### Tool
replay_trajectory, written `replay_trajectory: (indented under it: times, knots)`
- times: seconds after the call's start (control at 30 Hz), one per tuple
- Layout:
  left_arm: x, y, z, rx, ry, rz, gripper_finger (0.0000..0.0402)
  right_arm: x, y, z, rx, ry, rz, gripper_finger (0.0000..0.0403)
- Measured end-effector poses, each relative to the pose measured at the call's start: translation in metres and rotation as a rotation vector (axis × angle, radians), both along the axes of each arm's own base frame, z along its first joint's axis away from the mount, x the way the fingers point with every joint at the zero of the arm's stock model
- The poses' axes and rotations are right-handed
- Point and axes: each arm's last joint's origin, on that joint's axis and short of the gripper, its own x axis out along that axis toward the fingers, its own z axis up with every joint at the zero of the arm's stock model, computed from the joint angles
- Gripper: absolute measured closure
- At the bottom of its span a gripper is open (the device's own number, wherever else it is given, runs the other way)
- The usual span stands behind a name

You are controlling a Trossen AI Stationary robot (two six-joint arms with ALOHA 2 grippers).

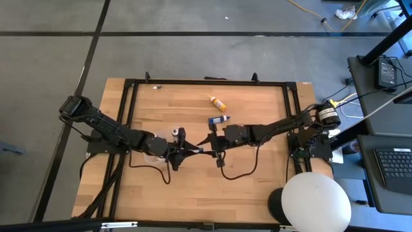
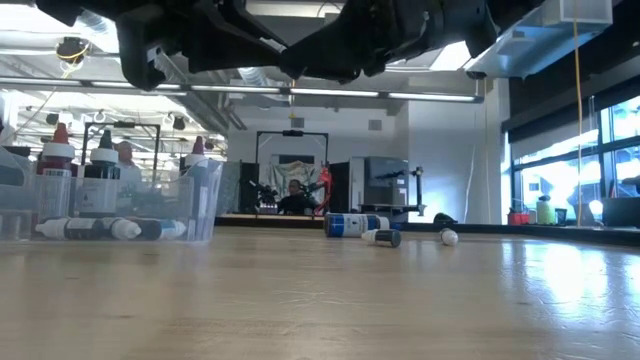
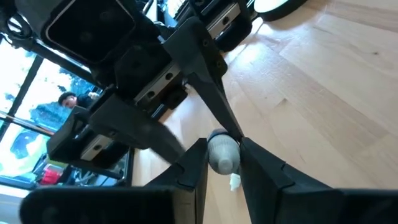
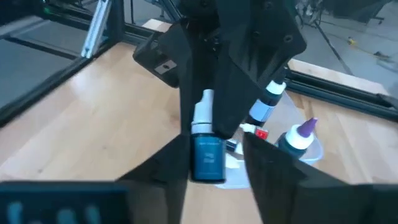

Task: Pick & Place food coloring
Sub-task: Put the small blue food coloring bottle into the transparent bin

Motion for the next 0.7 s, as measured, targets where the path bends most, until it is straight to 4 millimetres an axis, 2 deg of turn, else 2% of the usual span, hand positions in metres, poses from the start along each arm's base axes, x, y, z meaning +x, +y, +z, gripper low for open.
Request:
replay_trajectory:
  times: [0.13,0.27,0.53,0.7]
  knots:
    - [0.000,0.001,-0.001,-0.042,0.004,0.033,0.0326,-0.001,-0.002,0.001,-0.054,0.004,-0.080,0.0200]
    - [-0.001,0.003,-0.004,-0.099,0.018,0.097,0.0328,-0.006,-0.006,0.001,-0.088,0.064,-0.166,0.0173]
    - [-0.004,0.003,-0.009,-0.237,0.046,0.187,0.0327,-0.016,-0.011,-0.009,-0.159,0.210,-0.260,0.0165]
    - [-0.007,0.005,-0.013,-0.299,0.079,0.254,0.0329,-0.022,-0.017,-0.017,-0.178,0.311,-0.382,0.0164]
